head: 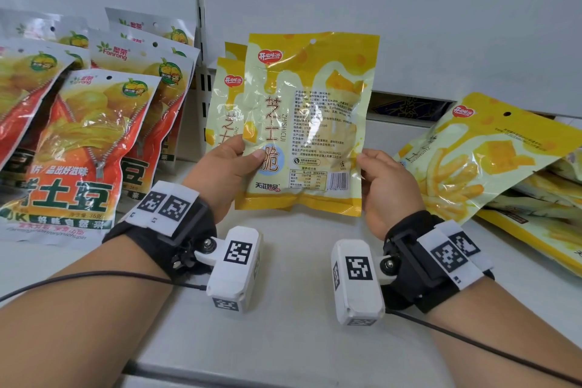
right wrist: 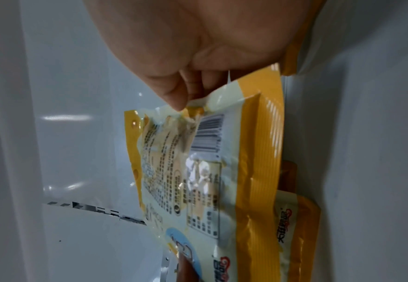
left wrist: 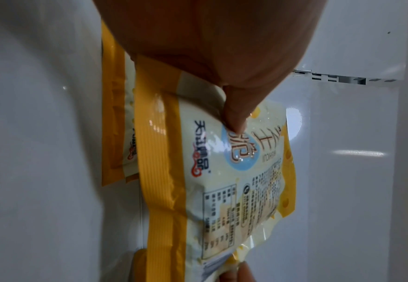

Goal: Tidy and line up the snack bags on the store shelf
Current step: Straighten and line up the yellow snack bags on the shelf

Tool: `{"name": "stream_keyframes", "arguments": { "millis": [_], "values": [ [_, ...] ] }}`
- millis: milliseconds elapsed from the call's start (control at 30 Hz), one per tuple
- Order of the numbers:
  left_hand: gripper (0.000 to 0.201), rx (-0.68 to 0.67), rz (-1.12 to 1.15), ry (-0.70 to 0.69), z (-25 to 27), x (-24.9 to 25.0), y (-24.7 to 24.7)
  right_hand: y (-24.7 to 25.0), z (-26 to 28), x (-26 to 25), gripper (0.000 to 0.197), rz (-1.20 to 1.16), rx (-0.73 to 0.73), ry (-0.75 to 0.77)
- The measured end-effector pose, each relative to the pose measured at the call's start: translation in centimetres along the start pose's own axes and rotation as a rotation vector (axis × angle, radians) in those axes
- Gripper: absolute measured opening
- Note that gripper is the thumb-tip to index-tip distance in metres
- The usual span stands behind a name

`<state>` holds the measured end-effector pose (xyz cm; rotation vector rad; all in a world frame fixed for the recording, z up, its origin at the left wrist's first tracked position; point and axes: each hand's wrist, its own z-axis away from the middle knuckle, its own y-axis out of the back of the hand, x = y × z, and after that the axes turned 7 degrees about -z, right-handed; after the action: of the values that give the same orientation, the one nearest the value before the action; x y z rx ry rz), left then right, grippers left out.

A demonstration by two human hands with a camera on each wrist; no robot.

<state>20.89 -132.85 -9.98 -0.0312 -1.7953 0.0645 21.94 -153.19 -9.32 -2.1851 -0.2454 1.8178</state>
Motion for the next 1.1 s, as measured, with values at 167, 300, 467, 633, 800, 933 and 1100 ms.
{"name": "stream_keyframes", "arguments": {
  "millis": [167,300,467,633,800,933,1100],
  "values": [
    [0.020,-0.066,0.011,0.012,0.2,-0.1,-0.2,-0.1,0.1,0.0,0.018,-0.072,-0.070,0.077],
    [0.021,-0.104,0.143,-0.046,0.2,0.3,-0.3,-0.1,0.4,-0.1,0.024,-0.073,-0.096,0.134],
    [0.029,-0.092,0.242,-0.148,0.0,0.7,-0.3,-0.3,0.6,-0.7,0.022,-0.130,-0.162,0.131],
    [0.022,-0.057,0.194,-0.166,-0.2,0.5,-0.4,-0.3,0.8,-1.3,0.025,-0.222,-0.152,0.121],
    [0.028,-0.059,0.158,-0.175,-0.4,0.4,-0.2,-0.4,1.0,-1.6,0.024,-0.242,-0.166,0.121],
    [0.019,-0.069,0.139,-0.176,-0.4,0.3,0.0,-0.2,0.8,-2.1,0.023,-0.293,-0.192,0.142],
    [0.019,-0.078,0.141,-0.164,-0.5,0.2,0.1,-0.1,0.6,-2.2,0.023,-0.355,-0.189,0.110]
  ]
}}
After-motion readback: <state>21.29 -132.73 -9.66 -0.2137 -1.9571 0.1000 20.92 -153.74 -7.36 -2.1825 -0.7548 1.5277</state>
